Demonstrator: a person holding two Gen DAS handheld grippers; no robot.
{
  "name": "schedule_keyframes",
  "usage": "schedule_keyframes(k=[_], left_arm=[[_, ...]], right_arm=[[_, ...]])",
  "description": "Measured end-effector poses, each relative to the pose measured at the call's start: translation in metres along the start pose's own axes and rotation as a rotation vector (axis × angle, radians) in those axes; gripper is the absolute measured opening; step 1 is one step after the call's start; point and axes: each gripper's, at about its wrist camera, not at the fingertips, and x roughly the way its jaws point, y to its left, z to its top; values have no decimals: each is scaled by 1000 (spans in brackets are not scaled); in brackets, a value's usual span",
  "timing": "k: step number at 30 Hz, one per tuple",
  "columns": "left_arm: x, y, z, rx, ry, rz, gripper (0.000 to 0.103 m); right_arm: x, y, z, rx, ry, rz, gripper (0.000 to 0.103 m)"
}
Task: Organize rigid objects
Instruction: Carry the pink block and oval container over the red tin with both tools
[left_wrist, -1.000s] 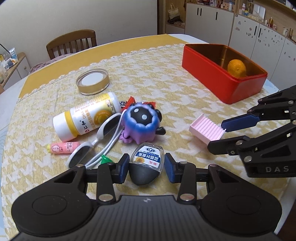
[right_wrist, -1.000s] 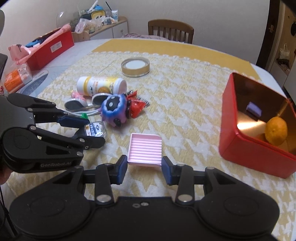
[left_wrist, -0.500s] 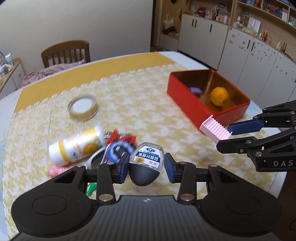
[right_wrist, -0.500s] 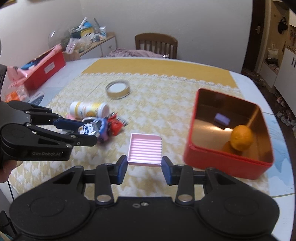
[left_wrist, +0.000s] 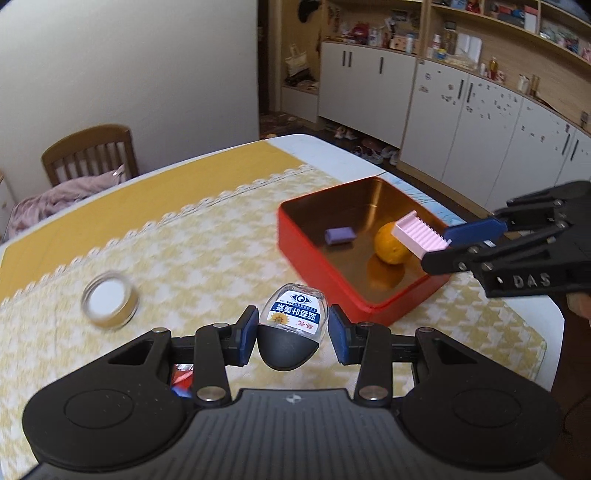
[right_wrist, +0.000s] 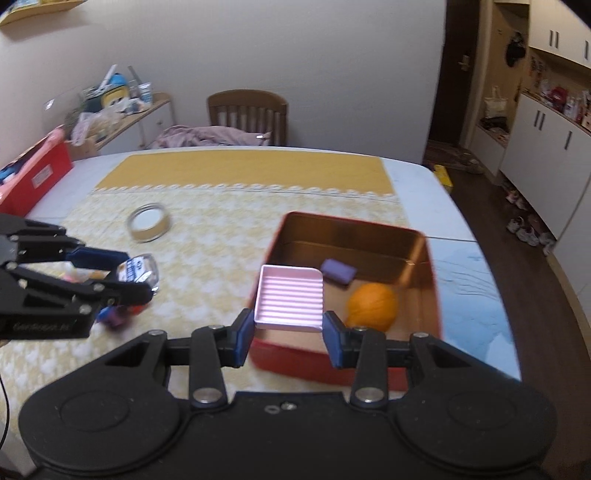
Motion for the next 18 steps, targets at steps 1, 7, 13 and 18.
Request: schedule_keyframes(k=[1, 7, 13, 18], left_arm=[[5, -3, 4, 9, 3, -4, 40], [36, -20, 26, 29, 42, -28, 40], [68, -37, 48, 42, 84, -44, 40], [97, -50, 60, 38, 128, -43, 40]], right_arm=[[3, -6, 2, 9, 2, -5, 39], [27, -37, 15, 43, 15, -34, 39], [51, -63, 27, 66, 38, -41, 39], [75, -76, 38, 53, 69, -53, 40]])
